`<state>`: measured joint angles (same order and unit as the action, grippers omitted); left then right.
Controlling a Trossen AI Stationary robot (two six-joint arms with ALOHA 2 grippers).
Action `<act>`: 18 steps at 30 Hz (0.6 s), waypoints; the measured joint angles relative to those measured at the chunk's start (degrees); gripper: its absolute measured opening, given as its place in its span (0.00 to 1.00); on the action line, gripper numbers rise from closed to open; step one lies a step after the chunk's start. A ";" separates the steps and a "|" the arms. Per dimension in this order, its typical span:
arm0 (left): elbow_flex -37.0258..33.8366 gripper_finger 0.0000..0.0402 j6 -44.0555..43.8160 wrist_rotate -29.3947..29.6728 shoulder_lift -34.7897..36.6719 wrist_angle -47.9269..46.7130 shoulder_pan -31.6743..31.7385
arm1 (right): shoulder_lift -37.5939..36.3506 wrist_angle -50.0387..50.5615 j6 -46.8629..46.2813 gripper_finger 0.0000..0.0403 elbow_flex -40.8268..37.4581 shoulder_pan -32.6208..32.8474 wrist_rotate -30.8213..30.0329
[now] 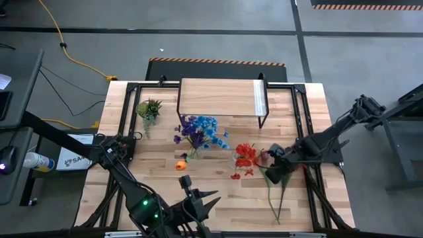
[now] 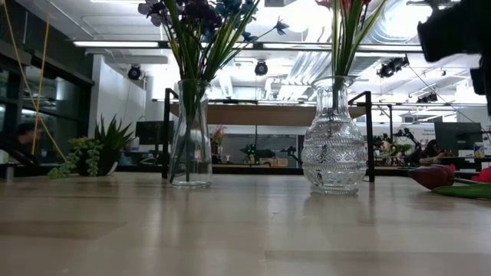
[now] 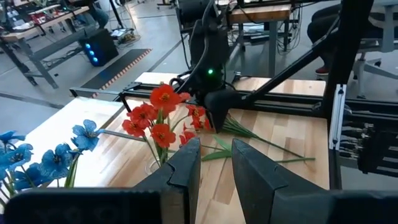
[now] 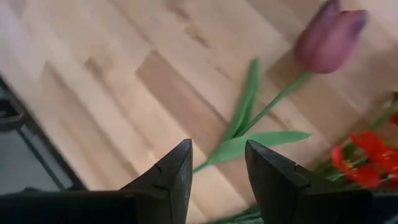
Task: Pick and place flowers into a vace then onto a shelf
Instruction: Put the dark red flower into the right transparent crystal vase
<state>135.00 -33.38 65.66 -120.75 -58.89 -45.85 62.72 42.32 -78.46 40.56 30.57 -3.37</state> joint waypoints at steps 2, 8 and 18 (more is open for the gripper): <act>0.00 0.31 -0.05 0.25 0.00 -0.01 0.02 | 0.00 0.13 -0.57 0.35 -0.84 -1.21 -0.21; 0.00 0.31 0.00 0.75 0.00 0.00 0.07 | 0.05 0.24 -1.26 0.35 -2.13 -4.89 -0.06; 0.00 0.31 0.08 0.97 0.02 0.00 0.05 | 5.50 -0.14 -1.44 0.35 -2.13 -8.18 3.91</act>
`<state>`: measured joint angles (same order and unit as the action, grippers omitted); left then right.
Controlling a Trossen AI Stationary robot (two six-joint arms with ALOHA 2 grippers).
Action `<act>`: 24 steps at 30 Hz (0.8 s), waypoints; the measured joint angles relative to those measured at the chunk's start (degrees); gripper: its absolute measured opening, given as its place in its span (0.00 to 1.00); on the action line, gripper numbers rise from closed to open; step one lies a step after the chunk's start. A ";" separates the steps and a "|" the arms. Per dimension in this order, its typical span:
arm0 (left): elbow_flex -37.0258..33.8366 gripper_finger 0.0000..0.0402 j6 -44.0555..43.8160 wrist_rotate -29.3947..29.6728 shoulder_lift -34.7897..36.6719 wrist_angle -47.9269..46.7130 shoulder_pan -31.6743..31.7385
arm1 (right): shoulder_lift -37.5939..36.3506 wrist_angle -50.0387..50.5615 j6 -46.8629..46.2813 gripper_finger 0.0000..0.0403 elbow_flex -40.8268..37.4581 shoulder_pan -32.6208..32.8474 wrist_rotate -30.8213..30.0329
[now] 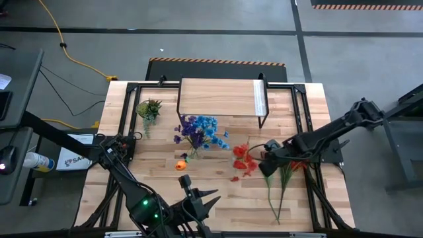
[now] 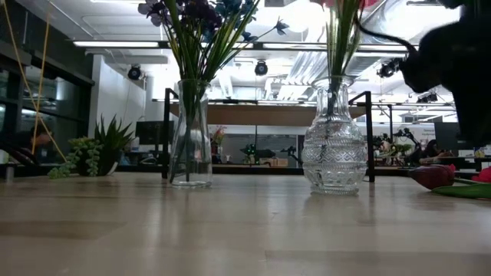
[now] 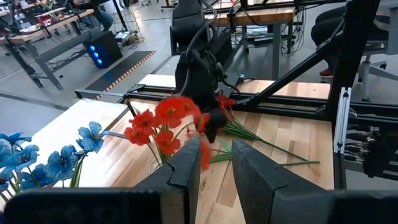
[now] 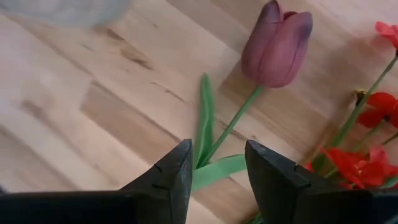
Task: Pick and place flowers into a vace then onto a shelf
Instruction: Put the dark red flower into the right transparent crystal vase
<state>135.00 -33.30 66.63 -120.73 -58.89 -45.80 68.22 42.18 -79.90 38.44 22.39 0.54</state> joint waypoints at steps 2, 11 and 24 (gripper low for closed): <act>0.00 0.31 0.00 0.02 0.00 -0.03 0.02 | 1.65 0.01 0.18 0.35 0.00 0.00 -0.34; 0.00 0.31 0.00 0.17 0.02 -1.29 0.02 | 8.74 -2.55 0.38 0.35 0.02 -0.79 -0.40; 0.00 0.31 -0.01 0.13 0.02 -1.69 0.02 | 17.09 -3.09 2.70 0.35 0.28 -2.37 -2.06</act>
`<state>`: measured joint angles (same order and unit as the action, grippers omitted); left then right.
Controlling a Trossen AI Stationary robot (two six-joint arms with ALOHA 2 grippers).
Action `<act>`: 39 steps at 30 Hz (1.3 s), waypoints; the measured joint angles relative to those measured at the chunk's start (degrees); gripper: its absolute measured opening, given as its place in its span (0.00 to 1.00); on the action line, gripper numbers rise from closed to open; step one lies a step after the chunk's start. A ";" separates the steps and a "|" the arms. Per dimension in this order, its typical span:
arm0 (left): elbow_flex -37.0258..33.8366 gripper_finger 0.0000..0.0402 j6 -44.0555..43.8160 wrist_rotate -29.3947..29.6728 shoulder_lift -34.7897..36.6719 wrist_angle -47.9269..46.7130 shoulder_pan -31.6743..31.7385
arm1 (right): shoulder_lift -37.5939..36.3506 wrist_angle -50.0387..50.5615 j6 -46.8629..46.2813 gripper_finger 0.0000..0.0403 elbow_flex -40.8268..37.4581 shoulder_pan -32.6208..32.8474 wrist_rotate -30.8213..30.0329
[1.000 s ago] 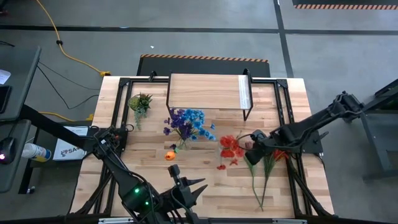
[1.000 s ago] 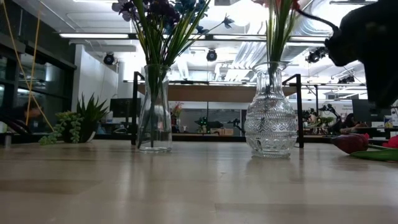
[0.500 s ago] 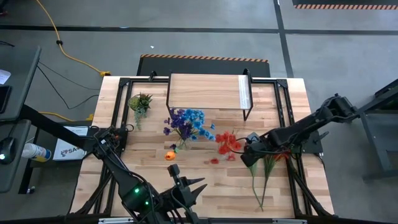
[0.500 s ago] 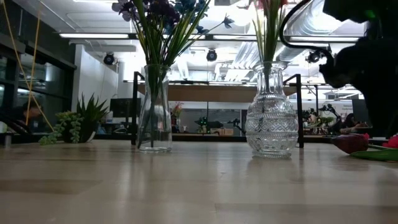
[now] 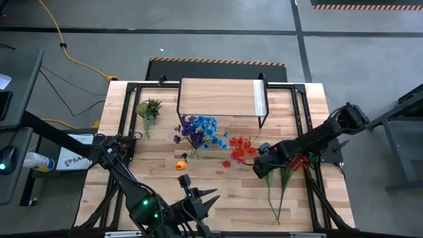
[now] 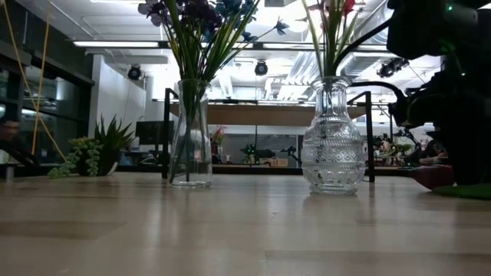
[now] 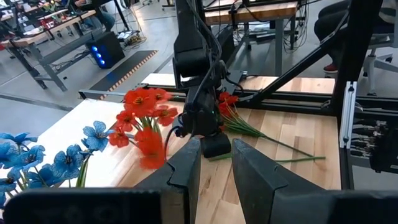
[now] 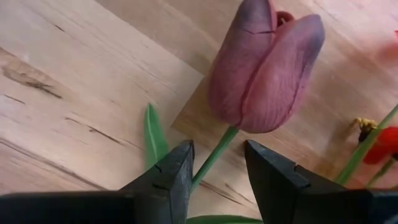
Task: Pick and place flowers into a vace then onto a shelf
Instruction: Put the dark red flower into the right transparent crystal vase
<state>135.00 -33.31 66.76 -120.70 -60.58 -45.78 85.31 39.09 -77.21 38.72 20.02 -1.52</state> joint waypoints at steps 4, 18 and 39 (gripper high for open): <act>0.00 0.31 -0.01 -0.02 0.00 -0.05 0.00 | -0.06 0.23 0.12 0.35 0.00 -0.16 -0.30; 0.00 0.31 -0.06 -0.11 0.00 -0.78 0.00 | -0.04 3.78 2.95 0.11 -0.10 -0.16 -1.53; 0.00 0.31 -0.05 -0.11 0.00 -0.93 0.00 | 0.03 8.10 4.21 0.01 -0.28 -0.12 0.29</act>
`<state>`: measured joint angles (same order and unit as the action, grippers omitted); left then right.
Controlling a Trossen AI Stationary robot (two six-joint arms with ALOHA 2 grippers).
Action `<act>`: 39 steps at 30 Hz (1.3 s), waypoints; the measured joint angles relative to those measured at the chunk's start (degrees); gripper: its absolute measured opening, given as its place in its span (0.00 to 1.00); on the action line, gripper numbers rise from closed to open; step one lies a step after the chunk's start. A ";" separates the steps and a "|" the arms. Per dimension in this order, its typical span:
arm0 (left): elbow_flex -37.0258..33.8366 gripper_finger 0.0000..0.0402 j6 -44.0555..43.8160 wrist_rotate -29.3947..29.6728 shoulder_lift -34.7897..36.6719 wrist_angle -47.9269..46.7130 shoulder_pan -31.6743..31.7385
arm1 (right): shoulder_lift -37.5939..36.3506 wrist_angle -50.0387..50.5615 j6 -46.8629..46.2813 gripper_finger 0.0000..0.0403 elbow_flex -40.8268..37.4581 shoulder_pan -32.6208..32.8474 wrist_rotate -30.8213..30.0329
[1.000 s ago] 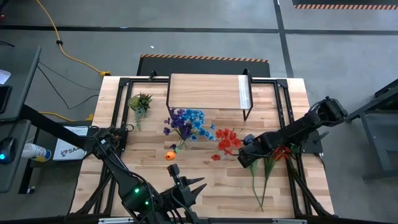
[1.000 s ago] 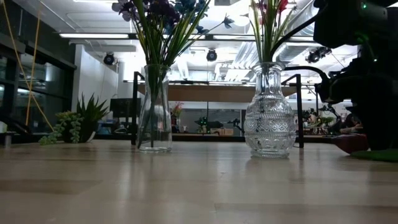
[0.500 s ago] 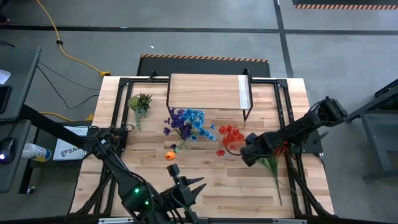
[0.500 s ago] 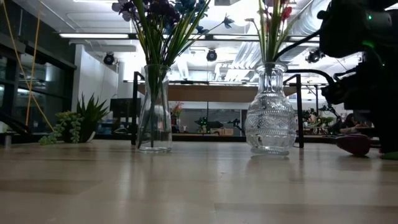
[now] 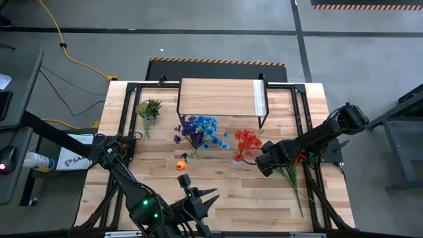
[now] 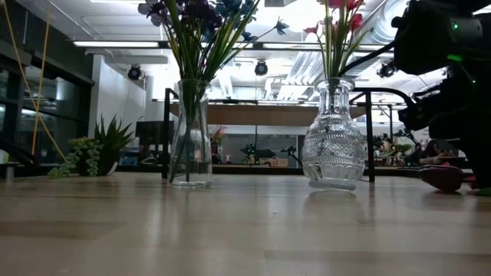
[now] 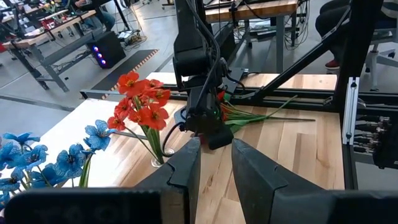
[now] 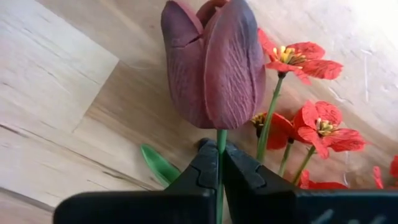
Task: Pick and place flowers into a vace then onto a shelf
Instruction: Put the dark red flower into the right transparent crystal vase
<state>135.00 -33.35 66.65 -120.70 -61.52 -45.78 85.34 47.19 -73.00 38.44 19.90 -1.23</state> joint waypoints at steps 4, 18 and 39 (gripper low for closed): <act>0.00 0.31 0.01 0.00 0.00 -0.05 0.00 | -0.02 -0.39 -0.21 0.02 0.00 0.18 0.28; 0.00 0.31 0.01 0.07 0.00 -1.12 0.04 | 0.04 2.06 -0.97 0.01 5.11 5.75 -2.51; 0.00 0.31 0.01 0.28 0.00 -1.26 0.04 | 0.00 3.04 -1.53 0.00 5.44 13.22 3.15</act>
<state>135.00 -33.34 66.93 -120.70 -62.77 -45.74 85.34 50.24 -74.53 43.88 33.12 1.93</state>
